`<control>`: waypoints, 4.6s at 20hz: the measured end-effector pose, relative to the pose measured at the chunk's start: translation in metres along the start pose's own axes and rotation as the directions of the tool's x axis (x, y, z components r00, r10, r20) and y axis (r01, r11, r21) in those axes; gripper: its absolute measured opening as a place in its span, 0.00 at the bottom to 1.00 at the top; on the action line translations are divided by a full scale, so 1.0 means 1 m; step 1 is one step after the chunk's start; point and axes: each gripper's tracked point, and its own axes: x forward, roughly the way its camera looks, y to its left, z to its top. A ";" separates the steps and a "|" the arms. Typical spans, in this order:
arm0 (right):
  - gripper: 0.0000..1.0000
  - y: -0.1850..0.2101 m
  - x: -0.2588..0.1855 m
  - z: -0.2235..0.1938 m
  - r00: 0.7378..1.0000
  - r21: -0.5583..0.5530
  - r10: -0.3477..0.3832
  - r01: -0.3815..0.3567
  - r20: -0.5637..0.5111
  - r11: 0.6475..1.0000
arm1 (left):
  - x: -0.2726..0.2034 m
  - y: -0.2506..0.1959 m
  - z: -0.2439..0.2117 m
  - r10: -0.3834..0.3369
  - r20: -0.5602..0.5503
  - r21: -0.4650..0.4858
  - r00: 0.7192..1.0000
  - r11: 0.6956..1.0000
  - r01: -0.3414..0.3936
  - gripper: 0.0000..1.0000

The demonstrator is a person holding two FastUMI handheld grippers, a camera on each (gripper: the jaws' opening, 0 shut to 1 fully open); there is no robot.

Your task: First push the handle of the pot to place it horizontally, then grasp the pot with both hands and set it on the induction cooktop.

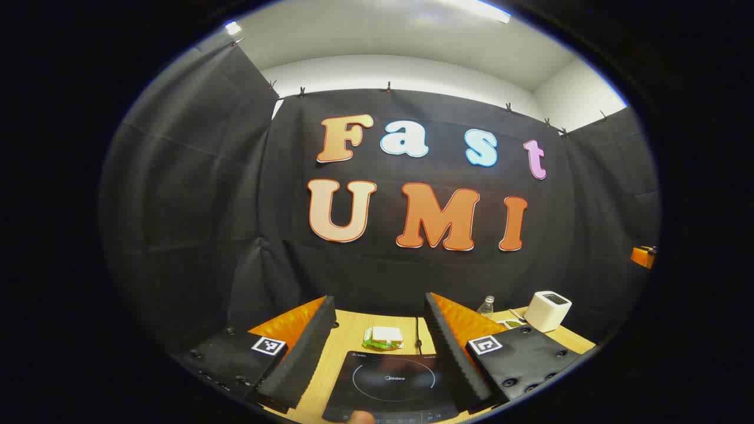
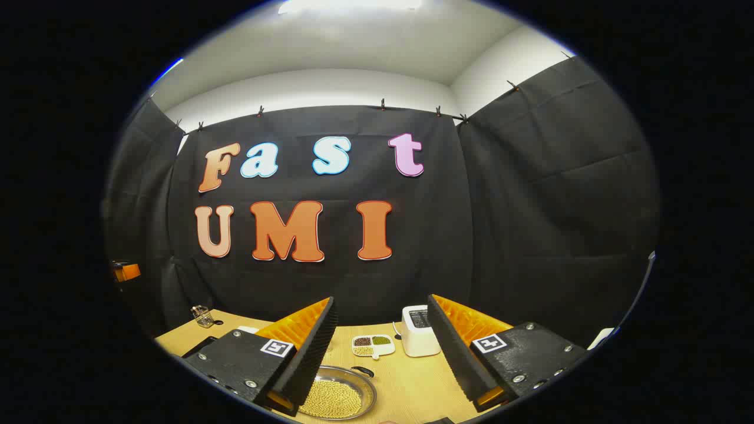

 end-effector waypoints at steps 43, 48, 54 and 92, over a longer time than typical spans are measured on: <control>0.51 0.028 -0.012 -0.044 0.992 -0.114 0.073 -0.085 -0.104 0.990 | -0.030 0.010 0.014 0.017 0.035 0.018 0.999 1.000 -0.018 0.97; 0.20 0.050 -0.016 -0.092 0.972 -0.101 0.130 -0.152 -0.197 0.983 | -0.032 0.011 0.011 0.015 0.026 0.010 1.000 1.000 -0.016 0.97; 0.00 0.076 -0.029 -0.166 0.928 -0.032 0.182 -0.203 -0.326 0.979 | -0.032 0.014 0.010 0.017 0.024 0.015 1.000 1.000 -0.018 0.97; 0.00 0.197 -0.111 -0.374 0.667 0.076 0.333 -0.383 -0.666 0.921 | -0.034 0.041 -0.017 0.038 -0.029 0.022 0.999 0.999 -0.037 0.97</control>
